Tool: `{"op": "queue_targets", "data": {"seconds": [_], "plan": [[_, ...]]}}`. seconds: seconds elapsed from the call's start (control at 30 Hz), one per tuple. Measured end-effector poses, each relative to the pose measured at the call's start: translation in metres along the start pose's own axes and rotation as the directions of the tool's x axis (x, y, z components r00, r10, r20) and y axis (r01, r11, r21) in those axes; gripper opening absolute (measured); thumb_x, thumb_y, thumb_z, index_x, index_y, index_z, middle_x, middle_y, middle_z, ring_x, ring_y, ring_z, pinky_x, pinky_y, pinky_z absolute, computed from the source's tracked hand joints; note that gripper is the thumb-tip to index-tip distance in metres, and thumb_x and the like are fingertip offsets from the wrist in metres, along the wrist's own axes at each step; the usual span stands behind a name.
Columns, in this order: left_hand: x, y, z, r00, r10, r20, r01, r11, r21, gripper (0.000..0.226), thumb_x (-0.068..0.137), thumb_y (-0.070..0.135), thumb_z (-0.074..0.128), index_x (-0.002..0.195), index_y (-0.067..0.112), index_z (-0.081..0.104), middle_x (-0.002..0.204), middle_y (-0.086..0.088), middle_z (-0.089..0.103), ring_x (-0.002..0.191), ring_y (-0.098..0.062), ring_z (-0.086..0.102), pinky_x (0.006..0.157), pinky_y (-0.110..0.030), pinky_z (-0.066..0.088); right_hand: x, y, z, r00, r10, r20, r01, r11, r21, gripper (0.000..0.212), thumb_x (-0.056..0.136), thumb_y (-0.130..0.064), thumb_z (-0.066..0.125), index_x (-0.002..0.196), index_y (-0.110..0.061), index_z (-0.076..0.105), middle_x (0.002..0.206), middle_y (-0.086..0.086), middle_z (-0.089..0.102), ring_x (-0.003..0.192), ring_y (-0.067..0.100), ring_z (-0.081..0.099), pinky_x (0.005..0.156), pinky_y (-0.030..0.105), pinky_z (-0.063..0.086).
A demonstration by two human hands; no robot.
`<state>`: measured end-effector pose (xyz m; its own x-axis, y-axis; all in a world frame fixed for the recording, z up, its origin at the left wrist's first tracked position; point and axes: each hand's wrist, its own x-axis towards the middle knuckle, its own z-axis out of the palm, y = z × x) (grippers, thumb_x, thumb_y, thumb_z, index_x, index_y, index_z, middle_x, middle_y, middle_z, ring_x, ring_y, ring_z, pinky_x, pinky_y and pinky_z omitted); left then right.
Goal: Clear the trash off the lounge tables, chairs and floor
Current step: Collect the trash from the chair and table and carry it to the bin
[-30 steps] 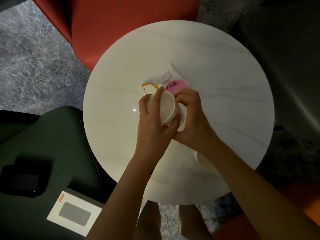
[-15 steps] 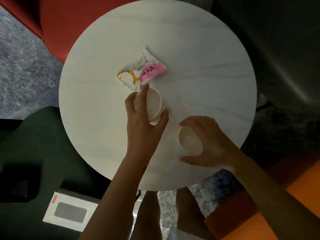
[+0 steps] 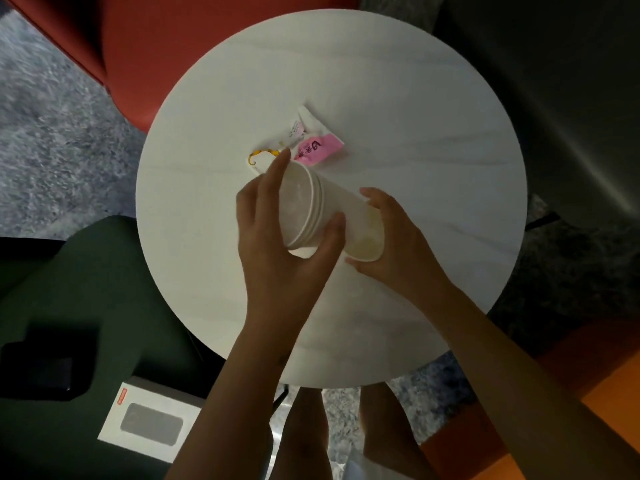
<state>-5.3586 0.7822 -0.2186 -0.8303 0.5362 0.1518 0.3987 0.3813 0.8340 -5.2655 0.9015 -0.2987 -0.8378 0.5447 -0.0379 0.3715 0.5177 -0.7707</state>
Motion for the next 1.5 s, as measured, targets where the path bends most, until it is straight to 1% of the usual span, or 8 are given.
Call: {"op": "queue_targets", "data": {"seconds": [0.1, 0.23, 0.57, 0.73, 0.9, 1.07, 1.27, 1.5], "plan": [[-0.003, -0.003, 0.0, 0.997, 0.002, 0.073, -0.004, 1.0, 0.028, 0.071, 0.074, 0.035, 0.067, 0.136, 0.012, 0.041, 0.119, 0.0, 0.042, 0.107, -0.006, 0.044, 0.086, -0.004, 0.035, 0.013, -0.012, 0.01, 0.998, 0.052, -0.04, -0.046, 0.99, 0.133, 0.095, 0.061, -0.028, 0.083, 0.134, -0.028, 0.023, 0.117, -0.001, 0.049, 0.097, 0.008, 0.05, 0.074, 0.0, 0.039], [-0.005, -0.018, -0.001, 0.99, -0.043, 0.133, 0.031, 0.996, 0.088, 0.073, 0.073, 0.036, 0.068, 0.137, 0.015, 0.04, 0.125, -0.006, 0.043, 0.107, 0.0, 0.038, 0.084, 0.002, 0.032, 0.022, -0.018, 0.023, 1.0, -0.004, 0.012, 0.003, 0.997, 0.073, 0.093, 0.064, -0.027, 0.082, 0.128, -0.039, 0.015, 0.119, 0.011, 0.056, 0.102, 0.028, 0.057, 0.082, 0.036, 0.051], [0.002, -0.049, -0.014, 0.986, -0.101, 0.129, 0.095, 0.994, 0.053, 0.07, 0.078, 0.039, 0.063, 0.139, 0.023, 0.033, 0.13, -0.003, 0.038, 0.115, -0.009, 0.041, 0.09, -0.007, 0.039, 0.032, -0.043, 0.052, 0.987, -0.158, 0.036, 0.145, 0.959, 0.244, 0.09, 0.063, -0.011, 0.082, 0.127, -0.029, 0.022, 0.103, -0.005, 0.05, 0.088, 0.005, 0.053, 0.07, -0.008, 0.033], [0.004, -0.063, -0.022, 0.967, -0.113, 0.226, 0.063, 0.974, 0.217, 0.07, 0.082, 0.053, 0.045, 0.145, 0.029, 0.025, 0.146, -0.004, 0.026, 0.124, -0.022, 0.041, 0.087, -0.043, 0.052, 0.042, -0.063, 0.06, 0.974, -0.201, 0.104, 0.155, 0.927, 0.34, 0.084, 0.066, -0.019, 0.078, 0.127, -0.034, 0.023, 0.116, -0.007, 0.046, 0.097, -0.004, 0.05, 0.076, -0.004, 0.038], [0.003, -0.076, -0.024, 0.96, -0.168, 0.223, 0.12, 0.969, 0.216, 0.064, 0.087, 0.061, 0.029, 0.146, 0.041, 0.012, 0.149, 0.015, 0.011, 0.133, -0.018, 0.032, 0.091, -0.042, 0.051, 0.051, -0.069, 0.082, 0.962, -0.269, 0.045, 0.237, 0.905, 0.354, 0.082, 0.068, -0.014, 0.075, 0.131, -0.024, 0.023, 0.126, -0.025, 0.029, 0.115, -0.008, 0.036, 0.092, 0.0, 0.033], [0.009, -0.092, -0.032, 0.952, -0.22, 0.211, 0.172, 0.959, 0.226, 0.068, 0.088, 0.057, 0.039, 0.147, 0.035, 0.014, 0.149, 0.005, 0.014, 0.128, -0.023, 0.04, 0.094, -0.036, 0.049, 0.061, -0.067, 0.096, 0.957, -0.249, 0.152, 0.19, 0.928, 0.322, 0.088, 0.068, -0.017, 0.077, 0.134, -0.025, 0.02, 0.126, -0.005, 0.037, 0.112, -0.007, 0.039, 0.09, 0.002, 0.037], [0.01, -0.094, -0.032, 0.968, -0.18, 0.174, 0.122, 0.946, 0.3, 0.084, 0.076, 0.032, 0.072, 0.146, 0.024, 0.026, 0.146, -0.013, 0.024, 0.124, -0.031, 0.043, 0.082, -0.043, 0.055, 0.091, -0.033, 0.064, 0.897, -0.311, 0.313, 0.393, 0.885, -0.248, 0.106, 0.054, -0.026, 0.087, 0.142, -0.013, 0.03, 0.147, 0.012, 0.033, 0.135, 0.029, 0.032, 0.106, 0.04, 0.026], [0.006, -0.095, -0.026, 0.986, -0.151, 0.076, 0.125, 0.952, 0.281, 0.106, 0.07, 0.022, 0.08, 0.145, 0.036, 0.007, 0.136, -0.013, 0.038, 0.116, -0.028, 0.049, 0.078, -0.027, 0.048, 0.137, -0.021, 0.055, 0.908, -0.128, 0.398, 0.327, 0.812, -0.484, 0.089, 0.069, -0.031, 0.076, 0.144, -0.025, 0.027, 0.151, 0.001, 0.027, 0.141, 0.022, 0.018, 0.11, 0.036, 0.007]]}}
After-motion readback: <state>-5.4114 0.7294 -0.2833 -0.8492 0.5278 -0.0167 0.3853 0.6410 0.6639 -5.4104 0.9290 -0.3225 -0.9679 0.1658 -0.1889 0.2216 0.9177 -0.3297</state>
